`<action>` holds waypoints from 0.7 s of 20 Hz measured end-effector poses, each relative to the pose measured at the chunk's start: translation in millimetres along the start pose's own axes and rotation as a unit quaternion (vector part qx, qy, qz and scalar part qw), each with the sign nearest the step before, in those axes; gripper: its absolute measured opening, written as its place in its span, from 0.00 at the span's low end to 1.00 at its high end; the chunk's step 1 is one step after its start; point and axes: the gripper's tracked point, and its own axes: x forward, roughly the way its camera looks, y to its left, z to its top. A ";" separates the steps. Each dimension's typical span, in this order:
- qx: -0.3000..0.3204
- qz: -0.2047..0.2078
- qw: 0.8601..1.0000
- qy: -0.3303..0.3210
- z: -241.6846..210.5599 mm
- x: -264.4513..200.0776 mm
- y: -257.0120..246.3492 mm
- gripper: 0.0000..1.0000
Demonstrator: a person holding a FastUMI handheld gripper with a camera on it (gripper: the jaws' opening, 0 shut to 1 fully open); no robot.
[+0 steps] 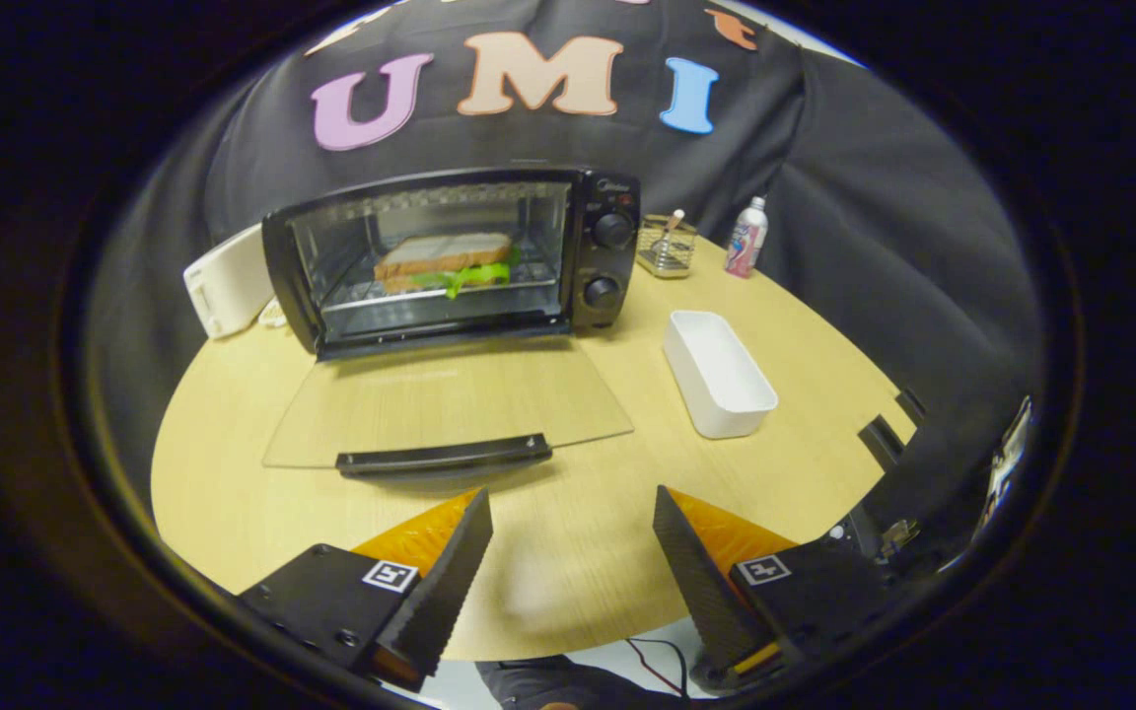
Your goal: Open the toaster oven, put the food inside, and close the toaster oven door.
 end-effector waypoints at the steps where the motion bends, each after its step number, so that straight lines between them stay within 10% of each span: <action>1: -0.011 0.001 1.000 0.007 -4.2 2.6 1.6 1.00; 14: -0.067 0.054 0.996 0.029 -4.8 31.9 39.4 1.00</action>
